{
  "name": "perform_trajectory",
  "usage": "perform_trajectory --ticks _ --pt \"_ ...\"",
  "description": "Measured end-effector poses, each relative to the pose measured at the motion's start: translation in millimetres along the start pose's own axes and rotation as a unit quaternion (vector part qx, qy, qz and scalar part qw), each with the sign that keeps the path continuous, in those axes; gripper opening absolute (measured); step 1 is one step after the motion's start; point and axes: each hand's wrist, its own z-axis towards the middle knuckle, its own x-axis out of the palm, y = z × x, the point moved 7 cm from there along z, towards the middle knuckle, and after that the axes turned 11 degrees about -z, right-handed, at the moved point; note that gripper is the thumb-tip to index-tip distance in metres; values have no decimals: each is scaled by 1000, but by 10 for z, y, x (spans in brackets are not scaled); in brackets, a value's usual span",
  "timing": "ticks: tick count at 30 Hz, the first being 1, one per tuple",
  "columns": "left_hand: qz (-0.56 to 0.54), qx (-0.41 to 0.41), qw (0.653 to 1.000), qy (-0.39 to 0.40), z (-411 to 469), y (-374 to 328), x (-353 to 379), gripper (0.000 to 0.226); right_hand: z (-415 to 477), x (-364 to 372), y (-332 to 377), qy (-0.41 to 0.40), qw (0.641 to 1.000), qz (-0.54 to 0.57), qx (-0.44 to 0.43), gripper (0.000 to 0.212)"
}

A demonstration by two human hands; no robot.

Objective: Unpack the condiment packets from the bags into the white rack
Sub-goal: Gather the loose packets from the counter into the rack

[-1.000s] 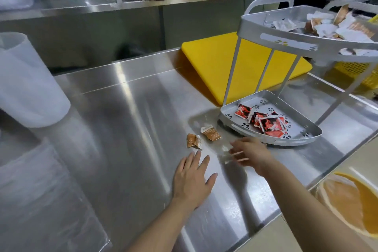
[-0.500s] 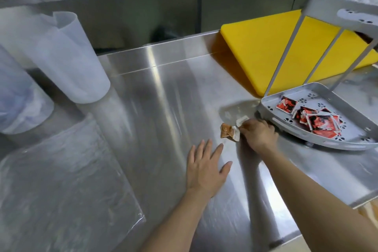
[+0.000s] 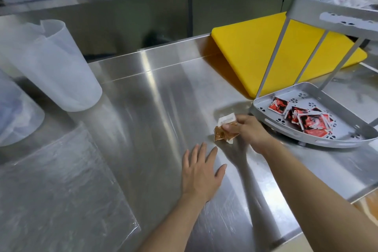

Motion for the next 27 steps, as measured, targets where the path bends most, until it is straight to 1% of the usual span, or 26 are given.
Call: perform_trajectory --ticks 1,2,3,4,5,10,13,14,17,19,21,22,24,25,26,27 --pt "-1 1 1000 -4 3 -1 -1 53 31 85 -4 22 998 -59 -13 17" --pt "-4 1 1000 -7 2 0 -7 52 44 169 -8 37 986 -158 -30 20" --pt "-9 0 1000 -6 0 2 -11 51 55 250 -33 38 959 -276 -46 23" --pt "-12 -1 1000 -5 -1 3 -19 51 64 320 -51 30 926 -369 -67 25" --pt "-14 -2 1000 -3 -1 3 -27 52 54 356 -63 21 912 -402 -74 26" --pt "-10 -13 1000 23 -3 -17 -20 52 -94 287 -27 15 920 -385 -70 23" --pt "9 -13 999 47 23 -79 58 55 -168 62 -23 -7 937 -345 -60 43" --pt "16 -16 998 52 46 -112 104 58 -189 -8 -24 -11 943 -328 -55 45" --pt "0 -4 997 74 189 -334 179 70 -323 -226 97 -28 954 -292 -63 30" --pt "-5 42 994 96 321 -587 231 79 -462 -385 272 -30 952 -291 -87 26" --pt "-6 84 990 114 428 -778 317 83 -659 -554 525 -29 951 -287 -110 15" --pt "-7 89 990 110 470 -817 337 80 -767 -640 664 -28 949 -289 -124 13" --pt "-12 86 993 83 532 -830 351 70 -976 -849 951 -42 939 -302 -157 21" --pt "-14 92 994 59 554 -830 357 66 -1074 -983 1099 -61 935 -305 -171 23" --pt "-16 100 994 38 563 -834 361 63 -1185 -1128 1273 -91 931 -298 -189 22" --pt "-16 103 994 31 561 -830 378 62 -1294 -1282 1446 -127 928 -282 -208 14"
